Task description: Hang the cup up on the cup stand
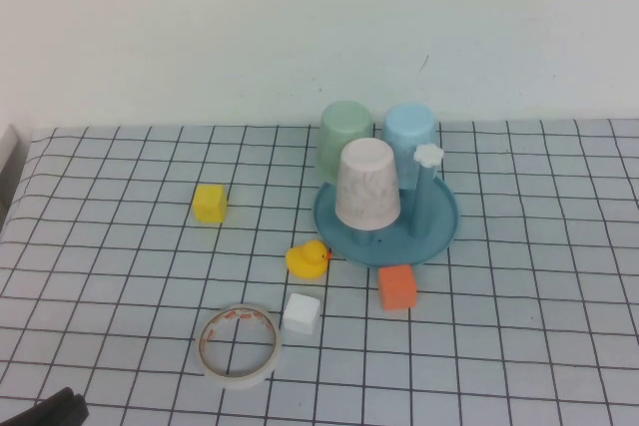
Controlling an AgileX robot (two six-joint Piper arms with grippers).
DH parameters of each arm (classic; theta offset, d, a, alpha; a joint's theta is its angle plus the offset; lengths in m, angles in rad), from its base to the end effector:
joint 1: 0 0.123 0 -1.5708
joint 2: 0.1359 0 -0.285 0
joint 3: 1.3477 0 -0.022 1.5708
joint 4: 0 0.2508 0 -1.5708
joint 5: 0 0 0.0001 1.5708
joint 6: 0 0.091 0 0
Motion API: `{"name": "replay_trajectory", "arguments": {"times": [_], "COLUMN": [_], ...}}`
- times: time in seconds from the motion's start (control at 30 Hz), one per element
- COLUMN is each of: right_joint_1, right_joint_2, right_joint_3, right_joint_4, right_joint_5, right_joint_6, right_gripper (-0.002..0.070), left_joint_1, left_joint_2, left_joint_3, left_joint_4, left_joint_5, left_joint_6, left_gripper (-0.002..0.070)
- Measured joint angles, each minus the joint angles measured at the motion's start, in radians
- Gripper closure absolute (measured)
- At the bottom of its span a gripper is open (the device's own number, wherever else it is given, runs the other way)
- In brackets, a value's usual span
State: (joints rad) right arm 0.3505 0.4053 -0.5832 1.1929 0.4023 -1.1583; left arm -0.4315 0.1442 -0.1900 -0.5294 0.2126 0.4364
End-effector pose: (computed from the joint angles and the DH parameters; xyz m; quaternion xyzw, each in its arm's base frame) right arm 0.0602 0.0574 0.3660 -0.2485 0.6224 0.2511 0.6984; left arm 0.0524 -0.0348 0.2521 0.1617 0.7066 -0.2124 0.6553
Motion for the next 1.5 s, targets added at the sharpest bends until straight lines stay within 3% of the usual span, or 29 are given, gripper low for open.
{"name": "replay_trajectory", "arguments": {"times": [0.37,0.63,0.87,0.93,1.03,1.1,1.2,1.37,1.5], "right_joint_1": [0.000,0.000,0.000,-0.016,-0.081,-0.148,-0.247,-0.392,-0.431], "right_joint_2": [0.000,0.000,-0.037,-0.092,-0.149,-0.197,-0.273,-0.390,-0.416], "right_joint_3": [0.134,0.257,0.339,0.406,0.479,0.522,0.555,0.606,0.610], "right_joint_4": [-0.005,-0.008,-0.005,-0.164,-0.511,-0.792,-1.077,-1.208,-1.220], "right_joint_5": [-0.026,-0.389,-0.498,-0.523,-0.516,-0.469,-0.329,-0.251,-0.195], "right_joint_6": [0.000,-0.119,-0.126,0.034,0.411,0.725,1.045,1.158,1.172], "right_gripper": [0.0670,0.0671,0.0672,0.0673,0.0674,0.0674,0.0675,0.0675,0.0675], "left_joint_1": [0.000,0.000,0.000,0.000,0.000,0.000,0.000,0.000,0.000], "left_joint_2": [0.000,0.000,0.000,0.000,0.000,0.000,0.000,0.000,0.000], "left_joint_3": [0.000,0.000,0.000,0.000,0.000,0.000,0.000,0.000,0.000], "left_joint_4": [0.000,0.000,0.000,0.000,0.000,0.000,0.000,0.000,0.000], "left_joint_5": [0.000,0.000,0.000,0.000,0.000,0.000,0.000,0.000,0.000], "left_joint_6": [0.000,0.000,0.000,0.000,0.000,0.000,0.000,0.000,0.000], "left_gripper": [0.0675,0.0675,0.0675,0.0675,0.0675,0.0675,0.0675,0.0675,0.0675]}}
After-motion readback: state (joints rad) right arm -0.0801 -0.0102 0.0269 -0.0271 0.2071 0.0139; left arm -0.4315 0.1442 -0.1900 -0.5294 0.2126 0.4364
